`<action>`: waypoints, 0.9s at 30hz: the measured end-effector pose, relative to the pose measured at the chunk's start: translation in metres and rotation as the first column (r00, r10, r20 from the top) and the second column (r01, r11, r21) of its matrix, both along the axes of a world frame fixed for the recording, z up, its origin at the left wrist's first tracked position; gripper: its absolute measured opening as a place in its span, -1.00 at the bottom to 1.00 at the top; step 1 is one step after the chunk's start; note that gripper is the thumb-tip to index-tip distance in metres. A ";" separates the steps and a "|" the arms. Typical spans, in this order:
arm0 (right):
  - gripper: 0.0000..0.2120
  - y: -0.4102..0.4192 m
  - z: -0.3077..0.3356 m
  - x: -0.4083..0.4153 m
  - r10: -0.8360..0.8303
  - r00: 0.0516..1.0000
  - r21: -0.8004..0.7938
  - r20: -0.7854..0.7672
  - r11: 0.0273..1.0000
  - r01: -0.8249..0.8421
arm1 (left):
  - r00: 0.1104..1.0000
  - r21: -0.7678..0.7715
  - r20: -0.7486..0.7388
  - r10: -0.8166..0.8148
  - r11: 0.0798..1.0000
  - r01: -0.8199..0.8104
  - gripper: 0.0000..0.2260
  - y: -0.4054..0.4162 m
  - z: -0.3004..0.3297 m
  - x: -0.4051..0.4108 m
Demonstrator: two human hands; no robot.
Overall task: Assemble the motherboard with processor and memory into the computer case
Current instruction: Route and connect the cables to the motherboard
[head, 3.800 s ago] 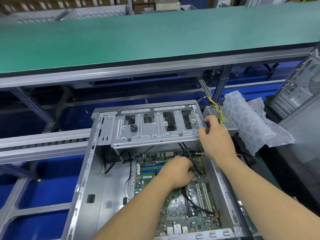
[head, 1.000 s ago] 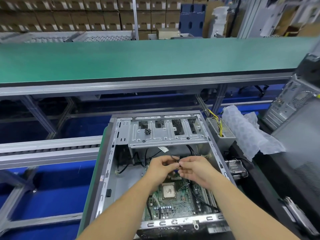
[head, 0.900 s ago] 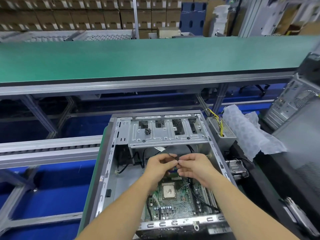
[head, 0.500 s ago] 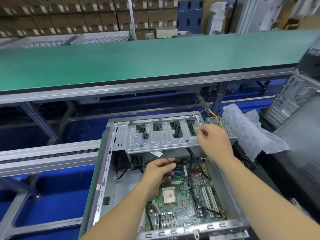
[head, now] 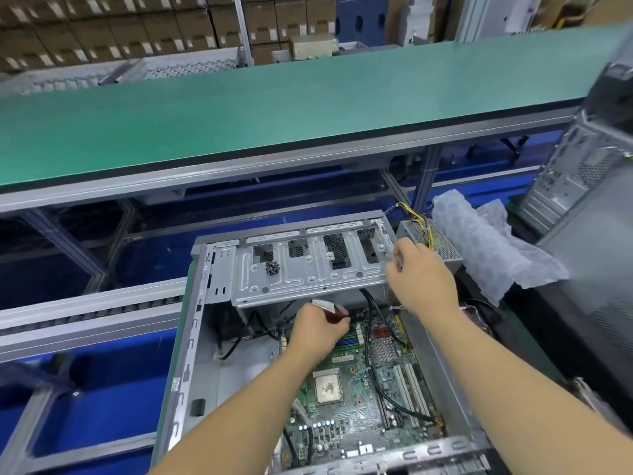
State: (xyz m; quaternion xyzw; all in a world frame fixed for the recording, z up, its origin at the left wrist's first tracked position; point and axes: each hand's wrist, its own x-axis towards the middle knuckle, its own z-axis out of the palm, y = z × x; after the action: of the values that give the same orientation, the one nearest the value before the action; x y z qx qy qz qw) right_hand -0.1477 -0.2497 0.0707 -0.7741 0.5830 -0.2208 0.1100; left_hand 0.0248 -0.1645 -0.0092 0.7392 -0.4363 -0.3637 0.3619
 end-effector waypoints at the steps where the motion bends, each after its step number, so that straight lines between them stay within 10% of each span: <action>1: -0.91 0.000 0.000 0.000 -0.001 1.000 0.003 0.001 1.000 0.001 | 0.997 0.038 0.073 -0.021 0.999 0.018 -0.74 -0.005 -0.001 -0.001; 9: -0.90 -0.005 -0.004 -0.002 -0.062 0.995 0.030 0.074 0.998 0.060 | 0.964 0.328 0.147 -0.220 0.931 0.162 -0.71 -0.048 0.000 -0.025; 27: -0.82 -0.011 -0.009 -0.003 -0.265 0.955 0.173 0.132 0.955 0.241 | 0.953 0.280 0.068 -0.296 0.922 0.267 -0.86 -0.079 -0.013 -0.041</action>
State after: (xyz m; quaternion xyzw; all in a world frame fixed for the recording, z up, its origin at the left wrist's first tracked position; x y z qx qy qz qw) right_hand -0.1505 -0.2611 0.0614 -0.6627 0.6826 -0.2460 0.1854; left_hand -0.0164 -0.2437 -0.0220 0.7295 -0.5039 -0.4267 0.1782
